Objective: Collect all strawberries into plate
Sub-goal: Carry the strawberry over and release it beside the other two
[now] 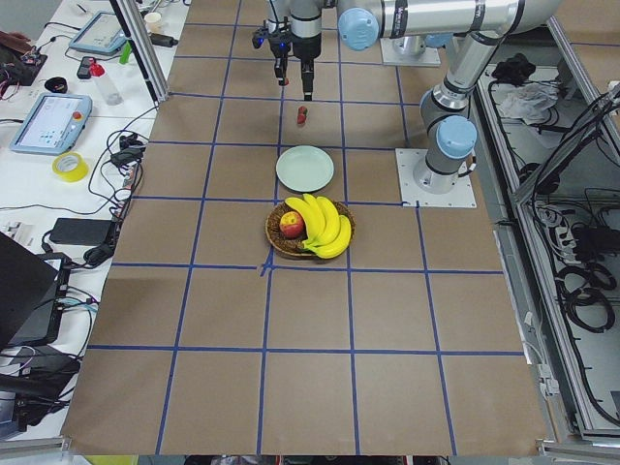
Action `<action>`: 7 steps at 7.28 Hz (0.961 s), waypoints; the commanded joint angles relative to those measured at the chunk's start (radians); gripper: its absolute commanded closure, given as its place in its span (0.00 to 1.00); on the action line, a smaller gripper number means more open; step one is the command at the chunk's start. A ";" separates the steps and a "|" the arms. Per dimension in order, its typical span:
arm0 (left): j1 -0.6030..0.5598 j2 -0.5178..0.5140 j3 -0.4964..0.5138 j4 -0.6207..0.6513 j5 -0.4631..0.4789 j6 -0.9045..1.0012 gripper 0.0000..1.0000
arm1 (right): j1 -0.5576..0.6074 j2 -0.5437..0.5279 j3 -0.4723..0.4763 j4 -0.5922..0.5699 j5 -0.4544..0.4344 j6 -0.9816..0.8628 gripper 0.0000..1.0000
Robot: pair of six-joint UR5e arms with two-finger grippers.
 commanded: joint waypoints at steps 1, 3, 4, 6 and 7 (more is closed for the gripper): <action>0.000 0.000 -0.003 0.001 0.000 0.000 0.00 | 0.050 0.073 -0.045 -0.004 0.079 -0.015 0.78; 0.000 -0.003 -0.003 0.002 0.000 0.000 0.00 | 0.050 0.076 -0.037 0.022 0.118 -0.039 0.78; 0.000 -0.006 -0.003 0.002 0.000 0.000 0.00 | 0.050 0.076 -0.019 0.030 0.112 -0.037 0.77; -0.001 -0.009 -0.003 0.002 0.002 0.000 0.00 | 0.050 0.088 -0.016 0.028 0.113 -0.045 0.76; -0.003 -0.009 -0.003 0.001 0.000 -0.001 0.00 | 0.050 0.099 -0.020 0.025 0.118 -0.045 0.76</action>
